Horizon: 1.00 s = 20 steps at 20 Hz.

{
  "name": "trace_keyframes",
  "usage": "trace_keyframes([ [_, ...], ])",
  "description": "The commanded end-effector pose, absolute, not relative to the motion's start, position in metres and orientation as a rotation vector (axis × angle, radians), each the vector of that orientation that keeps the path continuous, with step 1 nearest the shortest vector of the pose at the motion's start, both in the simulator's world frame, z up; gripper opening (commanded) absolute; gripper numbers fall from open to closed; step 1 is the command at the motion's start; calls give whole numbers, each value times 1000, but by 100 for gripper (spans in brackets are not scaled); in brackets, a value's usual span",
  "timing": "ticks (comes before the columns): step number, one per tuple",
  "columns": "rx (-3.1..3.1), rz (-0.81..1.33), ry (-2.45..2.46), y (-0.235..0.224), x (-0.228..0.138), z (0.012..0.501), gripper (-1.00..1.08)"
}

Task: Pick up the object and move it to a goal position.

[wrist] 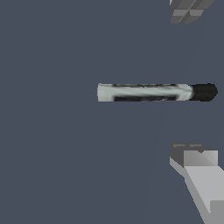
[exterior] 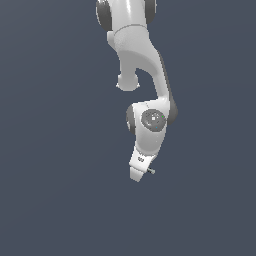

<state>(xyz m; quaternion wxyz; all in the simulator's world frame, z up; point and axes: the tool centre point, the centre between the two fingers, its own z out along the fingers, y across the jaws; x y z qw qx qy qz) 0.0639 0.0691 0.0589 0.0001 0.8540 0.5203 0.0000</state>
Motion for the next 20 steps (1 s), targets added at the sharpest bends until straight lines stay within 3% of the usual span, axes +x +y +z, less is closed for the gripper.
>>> trace_keyframes([
  [1, 2683, -1, 1635, 69, 64, 54, 100],
  [15, 2679, 0, 1641, 69, 64, 10, 100],
  [16, 2679, 0, 1641, 69, 64, 10, -100],
  [20, 2679, 0, 1641, 69, 64, 10, -100],
])
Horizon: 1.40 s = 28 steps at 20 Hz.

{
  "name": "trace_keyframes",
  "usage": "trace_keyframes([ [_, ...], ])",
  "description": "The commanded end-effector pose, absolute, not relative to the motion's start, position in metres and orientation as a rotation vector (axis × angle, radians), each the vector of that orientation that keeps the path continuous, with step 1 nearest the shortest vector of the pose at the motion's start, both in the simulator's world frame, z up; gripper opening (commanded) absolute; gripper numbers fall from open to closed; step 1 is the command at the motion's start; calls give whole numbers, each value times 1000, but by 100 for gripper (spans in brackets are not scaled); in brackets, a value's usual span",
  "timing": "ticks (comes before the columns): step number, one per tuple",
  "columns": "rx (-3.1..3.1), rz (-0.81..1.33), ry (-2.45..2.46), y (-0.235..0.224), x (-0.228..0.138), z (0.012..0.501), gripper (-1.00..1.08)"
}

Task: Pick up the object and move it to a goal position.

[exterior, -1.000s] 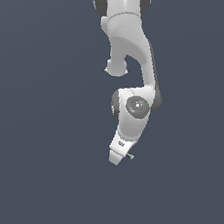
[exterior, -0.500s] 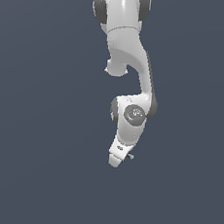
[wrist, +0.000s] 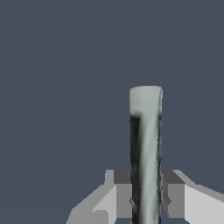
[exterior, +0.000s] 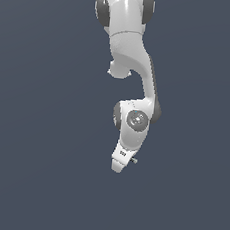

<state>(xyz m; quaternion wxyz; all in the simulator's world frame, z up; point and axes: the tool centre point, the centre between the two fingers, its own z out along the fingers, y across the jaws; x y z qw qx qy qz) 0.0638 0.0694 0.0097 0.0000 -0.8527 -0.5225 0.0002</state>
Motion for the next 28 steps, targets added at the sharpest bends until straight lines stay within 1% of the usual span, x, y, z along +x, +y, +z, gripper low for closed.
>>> trace_keyframes([
  [1, -2679, 0, -1642, 69, 64, 10, -100],
  [8, -2679, 0, -1642, 68, 64, 11, -100],
  [13, -2679, 0, -1642, 49, 66, 23, -100],
  [17, -2679, 0, -1642, 20, 68, 42, -100],
  [28, -2678, 0, -1642, -82, 80, 110, -100],
])
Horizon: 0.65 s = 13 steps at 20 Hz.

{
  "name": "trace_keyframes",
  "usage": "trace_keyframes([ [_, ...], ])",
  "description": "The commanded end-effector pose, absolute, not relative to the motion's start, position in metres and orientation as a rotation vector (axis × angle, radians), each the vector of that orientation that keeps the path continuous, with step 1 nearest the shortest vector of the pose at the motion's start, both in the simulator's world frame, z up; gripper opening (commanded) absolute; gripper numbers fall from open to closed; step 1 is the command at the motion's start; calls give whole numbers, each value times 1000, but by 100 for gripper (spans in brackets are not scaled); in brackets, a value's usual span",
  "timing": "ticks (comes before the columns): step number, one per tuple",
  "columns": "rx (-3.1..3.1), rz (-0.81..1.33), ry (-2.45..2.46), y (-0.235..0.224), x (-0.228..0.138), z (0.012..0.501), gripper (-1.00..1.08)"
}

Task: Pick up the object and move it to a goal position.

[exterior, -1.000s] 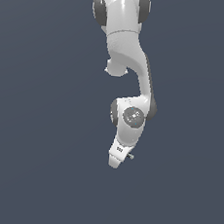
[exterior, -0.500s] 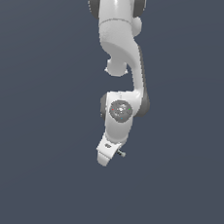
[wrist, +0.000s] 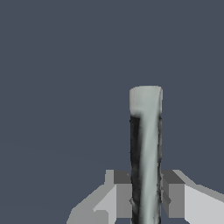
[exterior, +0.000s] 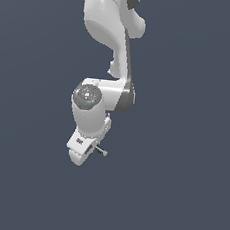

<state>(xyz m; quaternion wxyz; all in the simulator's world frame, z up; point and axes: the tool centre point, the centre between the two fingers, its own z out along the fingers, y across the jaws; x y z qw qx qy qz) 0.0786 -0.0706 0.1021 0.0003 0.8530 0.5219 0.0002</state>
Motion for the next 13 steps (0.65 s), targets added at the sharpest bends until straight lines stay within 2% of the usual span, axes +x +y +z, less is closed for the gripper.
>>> trace_keyframes([
  [1, 2679, 0, 1642, -89, 81, 115, -100],
  [7, 2679, 1, 1642, -112, 85, 130, -100],
  [13, 2679, 0, 1641, -110, 86, 129, -100],
])
